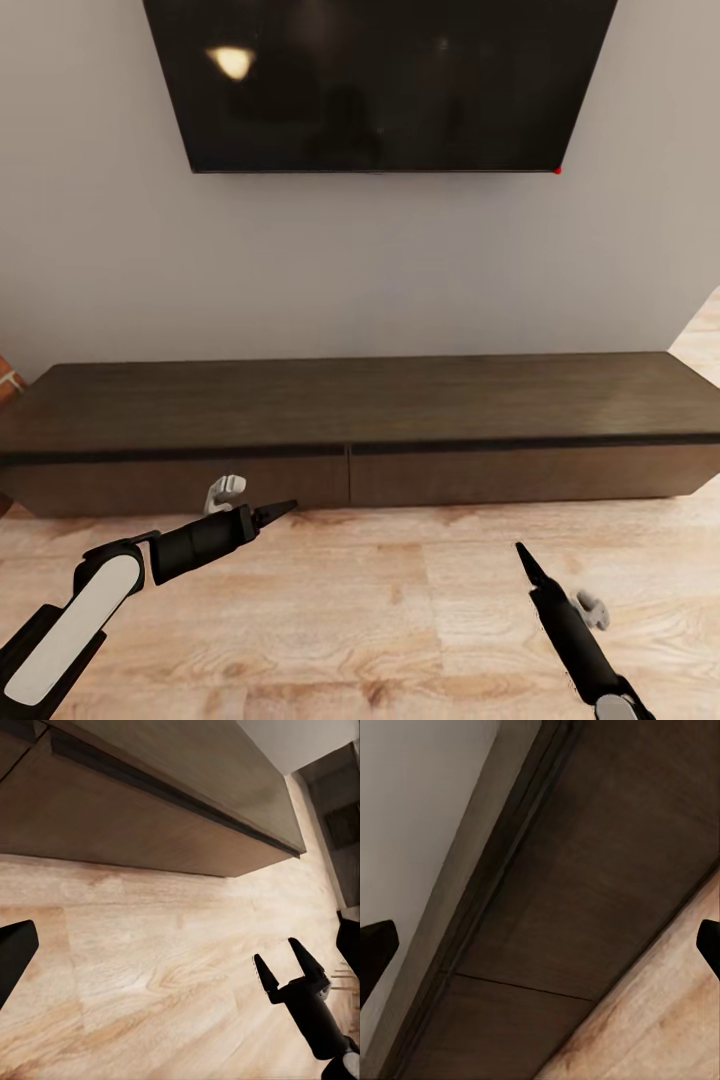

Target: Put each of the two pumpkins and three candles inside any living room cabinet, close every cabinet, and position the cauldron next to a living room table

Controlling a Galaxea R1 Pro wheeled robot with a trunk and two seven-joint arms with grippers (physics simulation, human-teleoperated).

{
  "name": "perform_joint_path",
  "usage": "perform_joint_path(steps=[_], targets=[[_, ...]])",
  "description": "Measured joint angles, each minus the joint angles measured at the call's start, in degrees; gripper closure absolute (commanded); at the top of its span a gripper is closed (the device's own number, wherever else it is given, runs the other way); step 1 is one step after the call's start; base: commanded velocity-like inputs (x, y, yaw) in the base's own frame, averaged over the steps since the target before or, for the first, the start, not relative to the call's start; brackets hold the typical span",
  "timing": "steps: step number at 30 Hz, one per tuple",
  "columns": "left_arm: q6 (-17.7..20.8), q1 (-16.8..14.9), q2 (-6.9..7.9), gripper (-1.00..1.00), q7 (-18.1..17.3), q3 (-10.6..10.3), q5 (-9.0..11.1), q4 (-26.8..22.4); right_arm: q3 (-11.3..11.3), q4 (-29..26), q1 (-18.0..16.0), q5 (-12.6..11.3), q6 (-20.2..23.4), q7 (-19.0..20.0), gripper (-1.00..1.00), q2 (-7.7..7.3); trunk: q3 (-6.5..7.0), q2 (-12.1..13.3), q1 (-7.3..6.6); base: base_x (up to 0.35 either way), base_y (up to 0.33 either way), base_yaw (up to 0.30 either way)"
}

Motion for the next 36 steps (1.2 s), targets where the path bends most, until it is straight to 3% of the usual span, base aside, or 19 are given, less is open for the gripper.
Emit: perform_joint_path(steps=[2, 6, 13, 19, 24, 26, 29, 36], targets=[[0.01, 0.03, 0.03, -1.0, -1.2, 0.0, -0.06, 0.0, -2.34, 0.0, -0.04, -2.55, 4.3, 3.81, -1.0, -0.05, -0.36, -0.8, 0.44, 0.0, 0.0, 0.0], [0.07, 0.05, 0.05, -1.0, -2.14, 0.0, -0.11, 0.0, -3.89, 0.05, -0.12, -4.51, 9.51, 6.75, -1.0, 0.15, -1.08, -2.41, 1.32, 0.0, 0.0, 0.0], [0.03, 0.2, 0.06, -1.0, -2.62, -0.03, -0.18, -0.04, -4.71, 0.09, -0.2, -6.74, 12.09, 8.48, -1.0, 0.61, -1.26, -2.82, 1.54, 0.0, 0.0, 0.0], [-0.08, 0.23, 0.06, -1.0, -2.73, -0.09, -0.27, -0.08, -4.68, 1.84, -0.23, -12.14, 12.71, 8.39, -1.0, 0.57, -1.26, -2.82, 1.52, 0.099, 0.0, 0.0], [0.0, 0.23, 0.06, -1.0, -2.8, -0.07, -0.24, -0.08, -4.85, 3.6, -0.7, -13.5, 12.73, 7.68, -1.0, 0.41, -1.26, -2.82, 1.52, 0.213, 0.0, 0.0], [0.01, 0.23, 0.06, -1.0, -2.84, -0.02, -0.24, -0.08, -6.01, 3.96, -1.64, -14.27, 12.71, 6.58, -1.0, 0.14, -1.26, -2.82, 1.52, 0.221, 0.0, 0.0], [0.04, 0.23, 0.06, -1.0, -2.97, 0.05, -0.22, -0.09, -9.86, 4.42, -2.67, -16.14, 12.75, 4.16, -1.0, -0.06, -1.26, -2.82, 1.53, 0.14, 0.0, 0.0], [0.07, 0.23, 0.1, -1.0, -5.13, 0.08, -0.25, -0.09, -12.43, 5.98, -3.18, -17.21, 12.68, 2.82, -1.0, -0.02, -1.26, -2.82, 1.52, 0.187, 0.0, 0.0]])
